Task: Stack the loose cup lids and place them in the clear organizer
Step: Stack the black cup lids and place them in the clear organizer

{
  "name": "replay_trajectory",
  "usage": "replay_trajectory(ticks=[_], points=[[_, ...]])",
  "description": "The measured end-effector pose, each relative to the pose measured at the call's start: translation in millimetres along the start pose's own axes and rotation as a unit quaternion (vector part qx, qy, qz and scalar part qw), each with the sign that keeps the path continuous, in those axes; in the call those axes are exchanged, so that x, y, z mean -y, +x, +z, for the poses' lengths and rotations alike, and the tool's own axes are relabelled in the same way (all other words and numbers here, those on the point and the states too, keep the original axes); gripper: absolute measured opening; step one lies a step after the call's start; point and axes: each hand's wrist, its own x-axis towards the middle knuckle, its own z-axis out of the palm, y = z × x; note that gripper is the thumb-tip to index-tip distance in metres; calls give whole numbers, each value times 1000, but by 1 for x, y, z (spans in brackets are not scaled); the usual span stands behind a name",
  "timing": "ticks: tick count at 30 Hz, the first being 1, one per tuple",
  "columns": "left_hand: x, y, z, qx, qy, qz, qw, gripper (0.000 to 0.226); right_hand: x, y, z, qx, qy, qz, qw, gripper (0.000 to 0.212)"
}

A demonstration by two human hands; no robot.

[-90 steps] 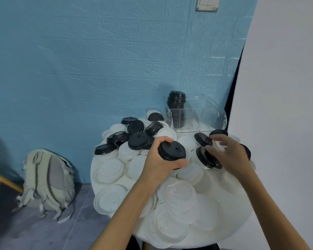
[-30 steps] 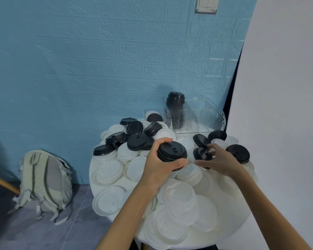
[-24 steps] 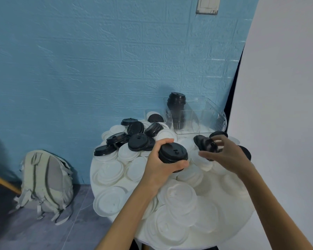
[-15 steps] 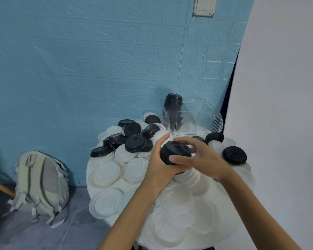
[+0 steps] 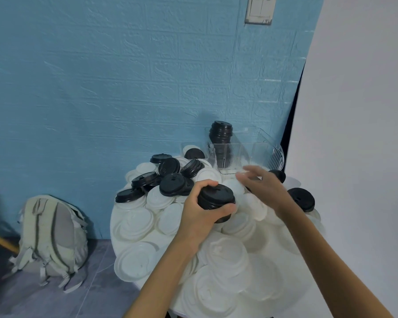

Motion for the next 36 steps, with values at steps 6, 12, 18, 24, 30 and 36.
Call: replay_trajectory(ticks=[6,12,18,24,30,36], points=[[1,3,1,-5,-8,-8,1000,59,-47,57,-8,-60,-280,99,953,94],[3,4,2,-3,-9,-15,1000,60,-62,66,5,-54,-301,102,946,82],[1,2,-2,1,-22,-23,999,59,-35,43,2,-127,-223,40,966,71],[-4,0,4,-4,-26,-13,1000,87,28,-20,16,-47,73,-112,990,37],[-9,-2,8,-1,-47,-13,999,97,34,-37,40,49,44,-128,990,44],[-9,-3,6,-25,-31,6,999,85,33,-38,47,118,158,-82,977,47]])
